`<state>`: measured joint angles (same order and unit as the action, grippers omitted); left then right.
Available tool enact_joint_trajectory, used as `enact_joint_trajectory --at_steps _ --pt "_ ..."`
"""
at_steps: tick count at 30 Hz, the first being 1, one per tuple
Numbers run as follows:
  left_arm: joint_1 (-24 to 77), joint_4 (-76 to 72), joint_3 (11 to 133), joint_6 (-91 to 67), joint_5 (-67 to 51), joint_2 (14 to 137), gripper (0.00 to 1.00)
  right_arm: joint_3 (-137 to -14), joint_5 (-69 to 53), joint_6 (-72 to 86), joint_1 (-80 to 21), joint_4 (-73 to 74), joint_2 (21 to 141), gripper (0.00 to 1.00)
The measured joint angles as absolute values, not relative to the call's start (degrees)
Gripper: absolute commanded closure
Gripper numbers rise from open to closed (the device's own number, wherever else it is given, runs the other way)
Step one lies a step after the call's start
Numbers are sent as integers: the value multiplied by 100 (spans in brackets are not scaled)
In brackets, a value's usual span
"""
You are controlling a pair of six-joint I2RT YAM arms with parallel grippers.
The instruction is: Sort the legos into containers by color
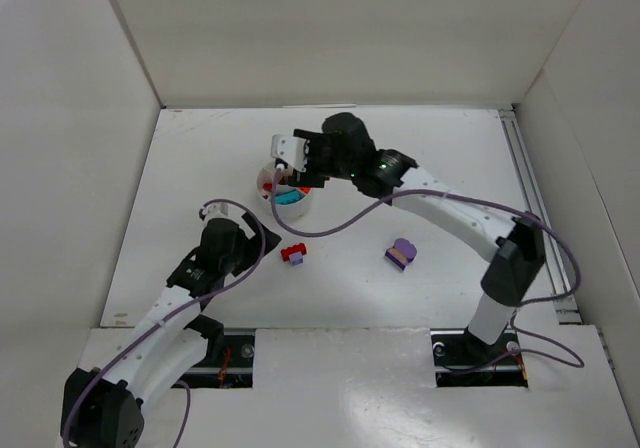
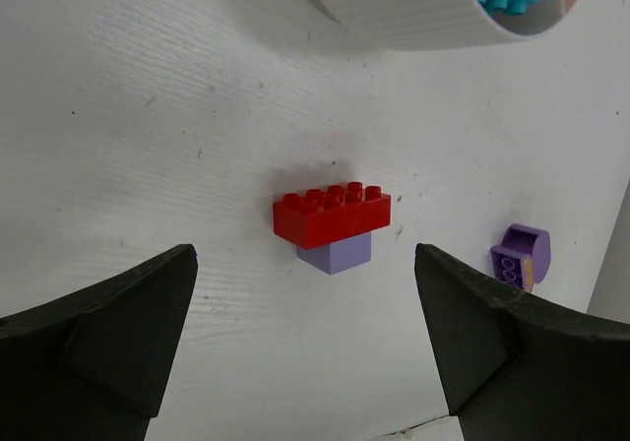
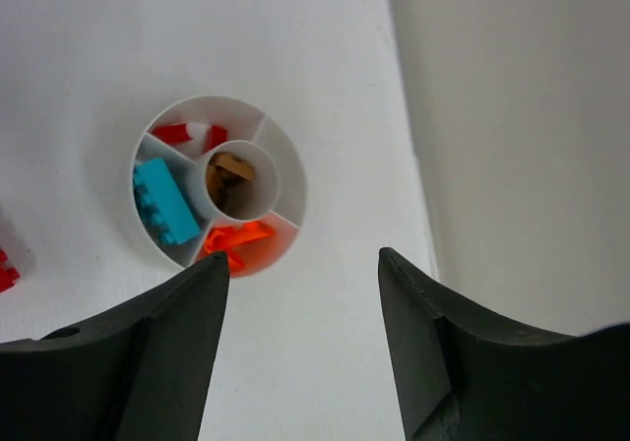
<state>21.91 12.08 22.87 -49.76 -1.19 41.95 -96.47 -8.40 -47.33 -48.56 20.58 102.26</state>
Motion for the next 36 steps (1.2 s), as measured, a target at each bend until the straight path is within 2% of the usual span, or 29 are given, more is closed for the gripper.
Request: enact_joint_trajectory --at_steps 6,12,19,28,36 --pt "2217 196 1826 -4884 -346 4497 10 -8444 -856 -4556 -4617 1538 8892 32" --pt "2303 -1094 1466 -4593 -440 4864 10 -7441 -899 -4418 -4619 1527 8460 32" --pt "2521 -2010 1444 -4392 -434 5561 11 -7057 -895 -4370 -4604 1557 7929 32" --pt "3669 -2359 1739 -4392 -154 6718 15 -6659 -882 -4348 -4351 1535 7231 32" --pt "5109 -1876 2449 -4532 504 6914 15 -6241 -880 -4342 -4069 1584 6930 32"
